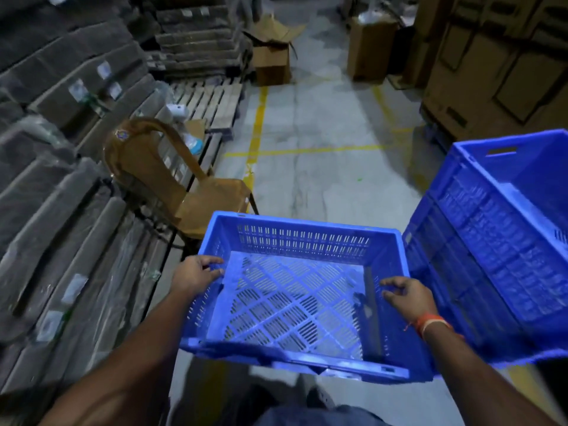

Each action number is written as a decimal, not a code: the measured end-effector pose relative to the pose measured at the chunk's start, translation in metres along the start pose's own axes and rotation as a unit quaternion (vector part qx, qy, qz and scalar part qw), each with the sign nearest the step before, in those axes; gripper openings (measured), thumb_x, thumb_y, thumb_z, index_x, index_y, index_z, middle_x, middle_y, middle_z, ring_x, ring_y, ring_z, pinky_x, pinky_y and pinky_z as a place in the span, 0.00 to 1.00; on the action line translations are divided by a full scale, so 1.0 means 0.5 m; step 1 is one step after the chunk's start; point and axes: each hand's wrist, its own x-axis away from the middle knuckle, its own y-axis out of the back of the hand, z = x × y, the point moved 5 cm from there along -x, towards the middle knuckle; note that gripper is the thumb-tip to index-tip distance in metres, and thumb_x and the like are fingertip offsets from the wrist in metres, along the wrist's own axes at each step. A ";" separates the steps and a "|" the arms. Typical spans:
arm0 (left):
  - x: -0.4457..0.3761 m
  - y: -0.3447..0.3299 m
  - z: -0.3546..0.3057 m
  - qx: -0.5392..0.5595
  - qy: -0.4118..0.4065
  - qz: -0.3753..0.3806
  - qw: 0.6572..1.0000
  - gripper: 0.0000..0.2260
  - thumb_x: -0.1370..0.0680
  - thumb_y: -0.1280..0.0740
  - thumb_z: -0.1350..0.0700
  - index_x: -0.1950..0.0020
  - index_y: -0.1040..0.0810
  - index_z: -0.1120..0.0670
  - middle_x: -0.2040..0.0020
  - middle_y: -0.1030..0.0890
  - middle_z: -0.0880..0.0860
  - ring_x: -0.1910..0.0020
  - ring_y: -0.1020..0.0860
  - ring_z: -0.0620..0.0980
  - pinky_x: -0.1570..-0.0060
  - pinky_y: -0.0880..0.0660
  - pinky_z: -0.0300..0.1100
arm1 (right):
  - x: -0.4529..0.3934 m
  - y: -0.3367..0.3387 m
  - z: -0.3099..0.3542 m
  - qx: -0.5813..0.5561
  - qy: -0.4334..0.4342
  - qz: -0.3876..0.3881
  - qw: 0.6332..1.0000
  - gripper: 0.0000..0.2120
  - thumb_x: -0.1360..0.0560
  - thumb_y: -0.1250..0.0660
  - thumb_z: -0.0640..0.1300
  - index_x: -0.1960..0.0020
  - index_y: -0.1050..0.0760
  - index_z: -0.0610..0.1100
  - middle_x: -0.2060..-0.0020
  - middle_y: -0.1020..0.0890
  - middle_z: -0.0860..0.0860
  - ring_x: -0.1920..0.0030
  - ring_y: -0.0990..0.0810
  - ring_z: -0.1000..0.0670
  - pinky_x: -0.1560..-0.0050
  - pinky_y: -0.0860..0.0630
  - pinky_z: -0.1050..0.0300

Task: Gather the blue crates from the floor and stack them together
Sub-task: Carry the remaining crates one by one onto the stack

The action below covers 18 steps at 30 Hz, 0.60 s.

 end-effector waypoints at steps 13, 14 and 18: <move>-0.526 -0.074 -0.292 -0.111 -0.214 0.157 0.958 0.13 0.25 0.27 0.55 0.41 0.17 0.52 0.49 0.14 0.56 0.48 0.17 0.51 0.58 0.31 0.38 | -0.156 -0.028 0.029 -0.037 -0.182 -0.114 0.976 0.10 0.30 0.27 0.43 0.49 0.17 0.51 0.58 0.17 0.50 0.56 0.18 0.49 0.53 0.28 0.60; -0.562 -0.082 -0.322 -0.116 -0.230 0.175 0.950 0.12 0.25 0.27 0.55 0.41 0.17 0.53 0.49 0.15 0.58 0.48 0.17 0.53 0.59 0.32 0.38 | -0.151 -0.036 0.037 -0.045 -0.203 -0.129 0.970 0.10 0.30 0.27 0.43 0.50 0.17 0.51 0.60 0.17 0.51 0.57 0.19 0.50 0.54 0.28 0.61; -0.661 -0.110 -0.444 -0.166 -0.312 0.216 0.910 0.12 0.26 0.26 0.53 0.43 0.16 0.50 0.54 0.15 0.62 0.52 0.16 0.57 0.60 0.29 0.43 | -0.114 -0.054 0.066 -0.070 -0.279 -0.198 0.937 0.09 0.31 0.27 0.43 0.50 0.17 0.51 0.67 0.19 0.51 0.62 0.20 0.51 0.58 0.29 0.60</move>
